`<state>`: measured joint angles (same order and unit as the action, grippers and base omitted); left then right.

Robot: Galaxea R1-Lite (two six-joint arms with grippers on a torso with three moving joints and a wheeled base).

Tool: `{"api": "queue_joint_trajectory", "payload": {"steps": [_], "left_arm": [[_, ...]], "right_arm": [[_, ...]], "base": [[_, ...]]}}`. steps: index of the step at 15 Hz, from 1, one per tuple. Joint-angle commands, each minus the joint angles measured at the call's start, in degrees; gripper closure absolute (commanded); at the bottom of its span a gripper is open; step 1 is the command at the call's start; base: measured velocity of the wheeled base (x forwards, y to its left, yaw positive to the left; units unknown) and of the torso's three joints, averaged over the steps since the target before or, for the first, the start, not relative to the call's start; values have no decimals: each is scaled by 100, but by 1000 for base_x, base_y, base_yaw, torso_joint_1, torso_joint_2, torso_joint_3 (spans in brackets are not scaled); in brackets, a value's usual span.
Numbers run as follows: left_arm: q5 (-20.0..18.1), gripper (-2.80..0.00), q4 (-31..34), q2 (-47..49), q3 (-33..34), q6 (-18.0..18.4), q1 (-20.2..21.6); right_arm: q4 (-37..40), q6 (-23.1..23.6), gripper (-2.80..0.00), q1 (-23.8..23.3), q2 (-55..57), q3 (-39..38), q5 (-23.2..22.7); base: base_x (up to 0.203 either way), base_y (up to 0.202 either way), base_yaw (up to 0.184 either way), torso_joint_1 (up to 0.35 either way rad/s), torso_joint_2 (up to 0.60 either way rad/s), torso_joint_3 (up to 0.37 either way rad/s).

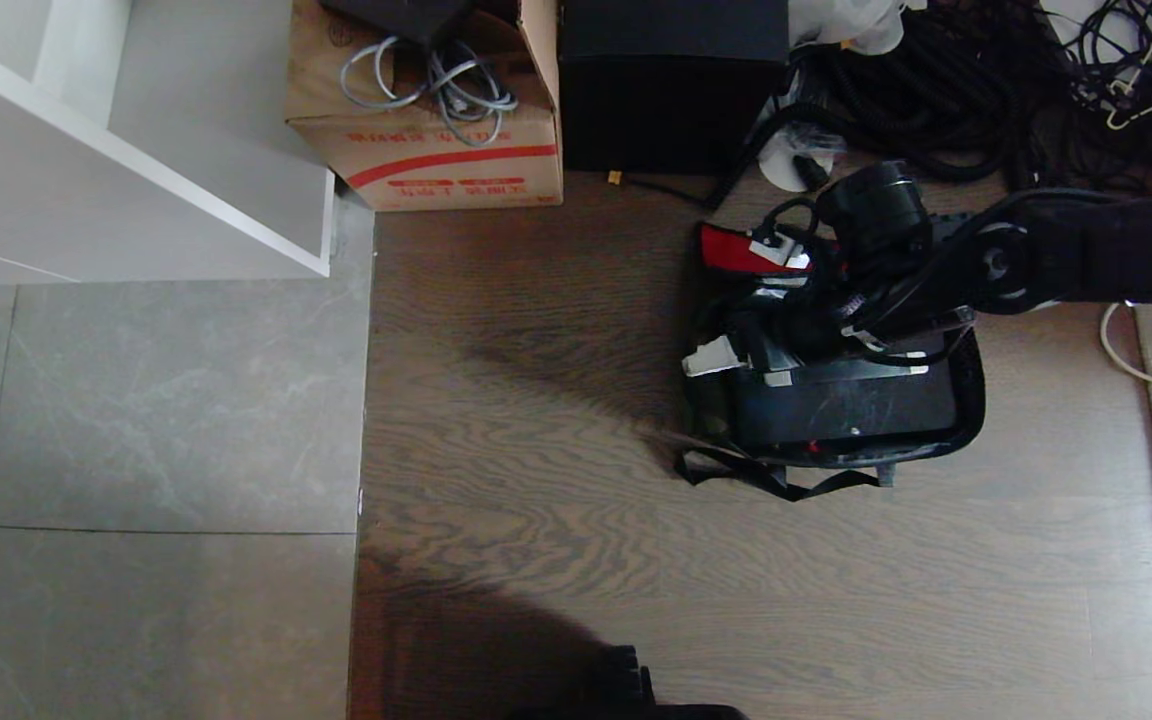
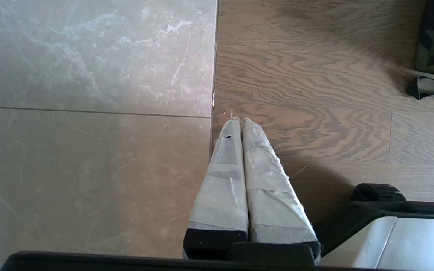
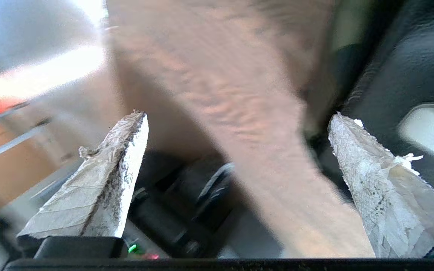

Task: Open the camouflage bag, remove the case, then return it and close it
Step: Close the top of the storage box

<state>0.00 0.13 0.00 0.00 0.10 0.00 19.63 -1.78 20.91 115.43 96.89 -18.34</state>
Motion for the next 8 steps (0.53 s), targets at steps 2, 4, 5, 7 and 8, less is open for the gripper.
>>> {"api": "queue_joint_trajectory", "payload": {"steps": [2, 4, 5, 7, 8], "left_arm": [[0, 0, 4, 0, 0, -1, 0], [0, 0, 4, 0, -2, -1, 0], [0, 0, 4, 0, 0, -1, 0], [0, 0, 4, 0, 0, -1, 0], [0, 0, 4, 0, 0, -1, 0]], "right_arm": [[-223, 96, -280, 332, 253, 78, 977], [-583, 264, -280, 574, 504, 213, 1679], [-709, 307, -280, 706, 606, 272, 1982], [-732, 450, -280, 782, 726, 330, 2098], [-732, 475, -280, 792, 751, 348, 2107]], "base": [[0, 0, 0, 0, 0, 0], [0, 0, 0, 0, 0, 0], [0, 0, 0, 0, 0, 0], [0, 0, 0, 0, 0, 0], [0, 0, 0, 0, 0, 0]]}}
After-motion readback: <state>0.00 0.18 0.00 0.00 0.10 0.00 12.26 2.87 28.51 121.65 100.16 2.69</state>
